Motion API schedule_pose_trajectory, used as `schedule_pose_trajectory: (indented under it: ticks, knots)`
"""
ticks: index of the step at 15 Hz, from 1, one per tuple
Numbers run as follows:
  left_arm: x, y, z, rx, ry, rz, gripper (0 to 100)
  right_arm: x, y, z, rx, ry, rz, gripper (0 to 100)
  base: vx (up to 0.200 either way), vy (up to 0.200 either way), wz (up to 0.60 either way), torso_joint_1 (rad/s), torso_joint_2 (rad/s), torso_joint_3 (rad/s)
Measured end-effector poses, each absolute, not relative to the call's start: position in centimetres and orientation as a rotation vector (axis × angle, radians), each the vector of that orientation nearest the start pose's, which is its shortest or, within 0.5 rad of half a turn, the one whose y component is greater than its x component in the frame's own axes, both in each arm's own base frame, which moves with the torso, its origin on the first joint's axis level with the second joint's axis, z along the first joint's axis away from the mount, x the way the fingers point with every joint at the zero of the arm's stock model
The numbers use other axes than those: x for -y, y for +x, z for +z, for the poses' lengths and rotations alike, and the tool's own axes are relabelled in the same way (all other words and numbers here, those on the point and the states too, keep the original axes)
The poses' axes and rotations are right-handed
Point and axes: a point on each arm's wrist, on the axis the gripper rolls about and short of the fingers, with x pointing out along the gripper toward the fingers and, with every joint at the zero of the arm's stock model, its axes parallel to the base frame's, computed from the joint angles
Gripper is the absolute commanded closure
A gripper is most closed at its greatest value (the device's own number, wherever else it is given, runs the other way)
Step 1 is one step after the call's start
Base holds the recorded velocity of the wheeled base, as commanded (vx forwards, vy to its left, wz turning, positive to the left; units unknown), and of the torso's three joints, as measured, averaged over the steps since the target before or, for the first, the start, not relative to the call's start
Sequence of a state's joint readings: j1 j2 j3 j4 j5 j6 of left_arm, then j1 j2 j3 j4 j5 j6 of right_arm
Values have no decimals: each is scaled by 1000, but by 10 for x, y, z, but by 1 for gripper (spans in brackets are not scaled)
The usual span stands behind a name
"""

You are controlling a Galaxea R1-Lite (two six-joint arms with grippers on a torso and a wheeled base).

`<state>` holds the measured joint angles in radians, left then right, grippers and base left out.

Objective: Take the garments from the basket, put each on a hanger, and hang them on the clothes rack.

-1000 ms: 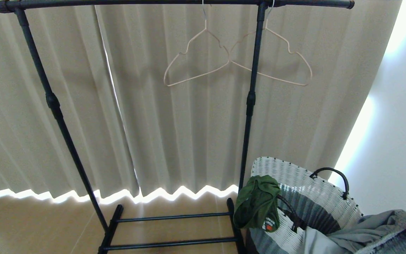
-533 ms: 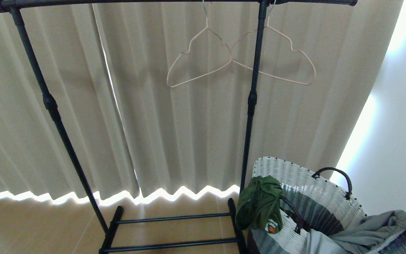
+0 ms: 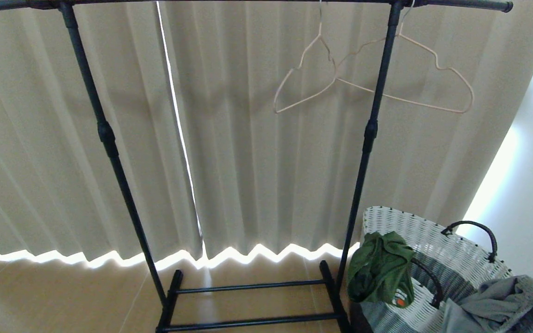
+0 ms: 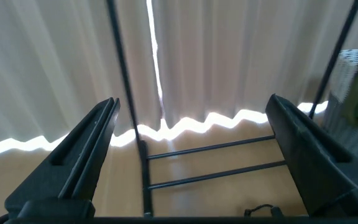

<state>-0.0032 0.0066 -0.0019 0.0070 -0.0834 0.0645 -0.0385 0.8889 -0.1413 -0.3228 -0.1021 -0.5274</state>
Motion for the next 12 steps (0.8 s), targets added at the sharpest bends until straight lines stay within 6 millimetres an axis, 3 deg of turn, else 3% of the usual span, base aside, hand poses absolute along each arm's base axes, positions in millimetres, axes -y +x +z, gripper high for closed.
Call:
schedule_pose_trajectory:
  ticks: [4, 10, 12]
  knots:
    - [2, -23, 75, -9, 62, -86, 0, 4, 88, 131, -429, -519, 27, 100, 0, 0, 0, 0, 0, 0]
    - [4, -23, 78, 18, 95, -173, 0, 2, 105, 156, -352, -435, 100, 100, 0, 0, 0, 0, 0, 0]
    - [6, -27, 93, 81, 102, -252, 0, 0, 112, 167, -321, -368, 123, 100, 0, 0, 0, 0, 0, 0]
